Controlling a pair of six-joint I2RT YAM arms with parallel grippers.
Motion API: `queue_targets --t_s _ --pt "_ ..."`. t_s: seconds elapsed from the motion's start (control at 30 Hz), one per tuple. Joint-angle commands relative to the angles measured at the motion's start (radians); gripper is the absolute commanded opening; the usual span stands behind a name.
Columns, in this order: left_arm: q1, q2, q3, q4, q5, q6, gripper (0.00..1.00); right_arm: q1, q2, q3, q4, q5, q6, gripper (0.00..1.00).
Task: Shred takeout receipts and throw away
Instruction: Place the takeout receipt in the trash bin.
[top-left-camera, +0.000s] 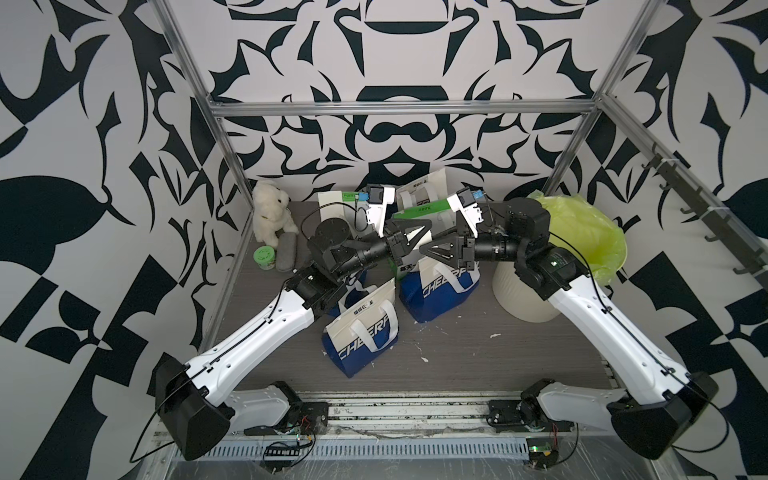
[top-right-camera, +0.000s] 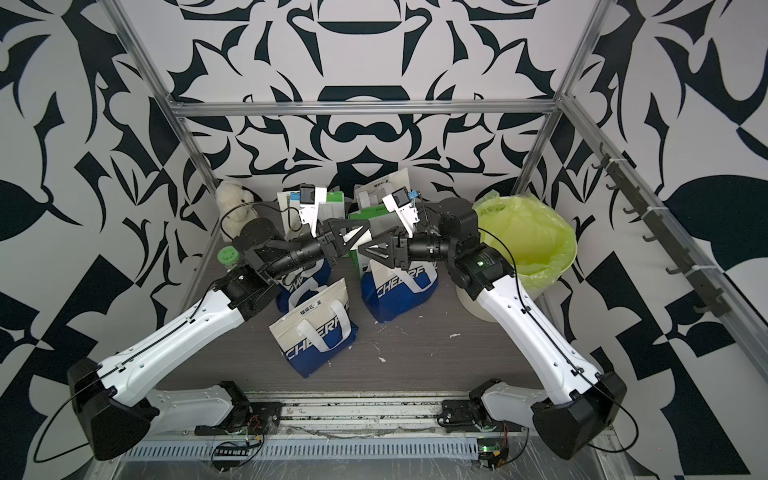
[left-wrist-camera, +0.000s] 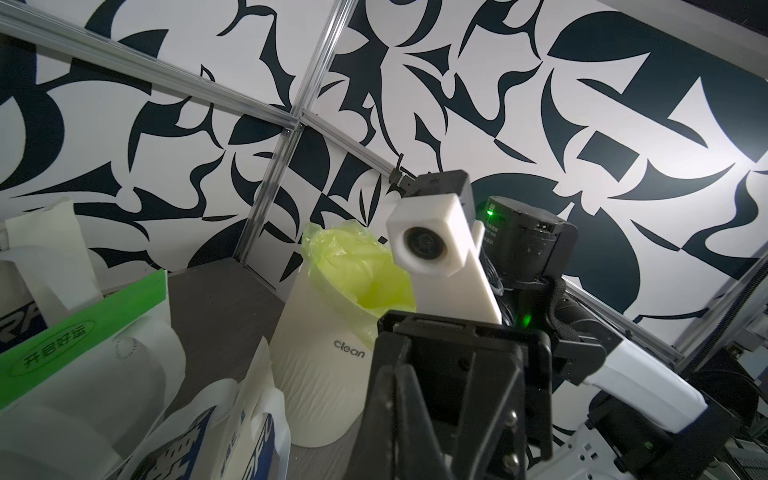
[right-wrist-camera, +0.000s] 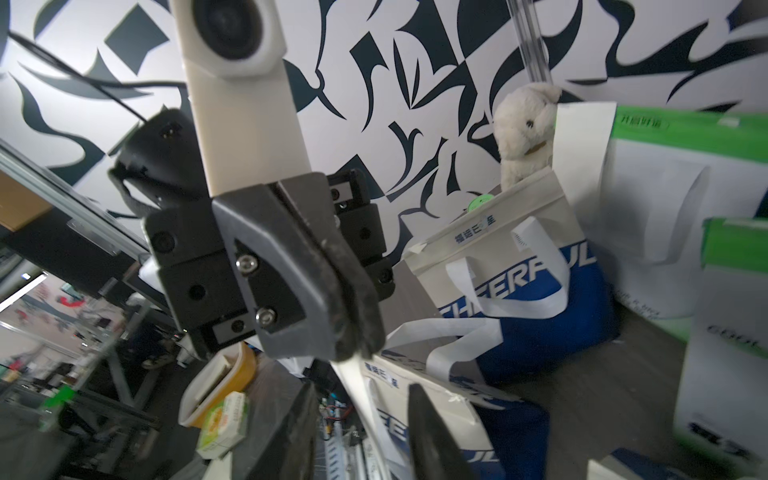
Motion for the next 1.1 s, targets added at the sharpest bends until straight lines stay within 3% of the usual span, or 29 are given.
queue_targets --t_s 0.0,0.1,0.17,0.2,0.23,0.27,0.3,0.47,0.53,0.73,0.87,0.97,1.07 --pt "-0.002 0.006 -0.012 0.025 0.022 -0.005 0.0 0.006 -0.021 0.033 0.074 0.036 0.027 0.25" --pt "-0.002 0.005 -0.024 0.018 0.022 0.008 0.0 0.006 -0.023 0.013 0.099 0.07 0.054 0.0" --pt "-0.002 -0.001 -0.035 0.017 0.016 0.022 0.0 0.006 -0.019 0.006 0.104 0.084 0.082 0.0" --pt "-0.002 -0.005 -0.039 0.014 0.016 0.035 0.1 0.006 -0.018 0.005 0.1 0.091 0.09 0.0" --pt "-0.002 -0.011 -0.042 0.004 0.001 0.054 0.46 0.006 -0.016 0.009 0.078 0.109 0.091 0.0" --pt "-0.002 -0.02 -0.042 -0.02 -0.04 0.073 0.94 0.006 -0.017 0.021 0.045 0.136 0.089 0.0" --pt "-0.002 -0.032 -0.043 -0.042 -0.092 0.085 0.99 0.004 -0.018 0.033 0.005 0.165 0.08 0.0" --pt "-0.002 -0.131 -0.103 -0.094 -0.395 0.19 0.99 -0.011 -0.029 0.139 -0.262 0.387 -0.026 0.0" --pt "0.003 -0.162 -0.106 -0.15 -0.457 0.238 0.99 -0.041 -0.032 0.19 -0.353 0.474 -0.042 0.0" --pt "0.005 -0.193 -0.058 -0.376 -0.451 0.403 0.99 -0.286 -0.011 0.327 -0.614 0.687 -0.011 0.0" --pt "0.005 -0.212 -0.069 -0.411 -0.427 0.446 0.99 -0.522 0.013 0.323 -0.701 0.682 0.035 0.0" --pt "0.005 -0.219 -0.07 -0.432 -0.417 0.473 0.99 -0.617 0.035 0.308 -0.737 0.687 0.032 0.0" --pt "0.005 -0.214 -0.053 -0.472 -0.414 0.504 0.99 -0.648 0.055 0.301 -0.753 0.704 0.015 0.0"
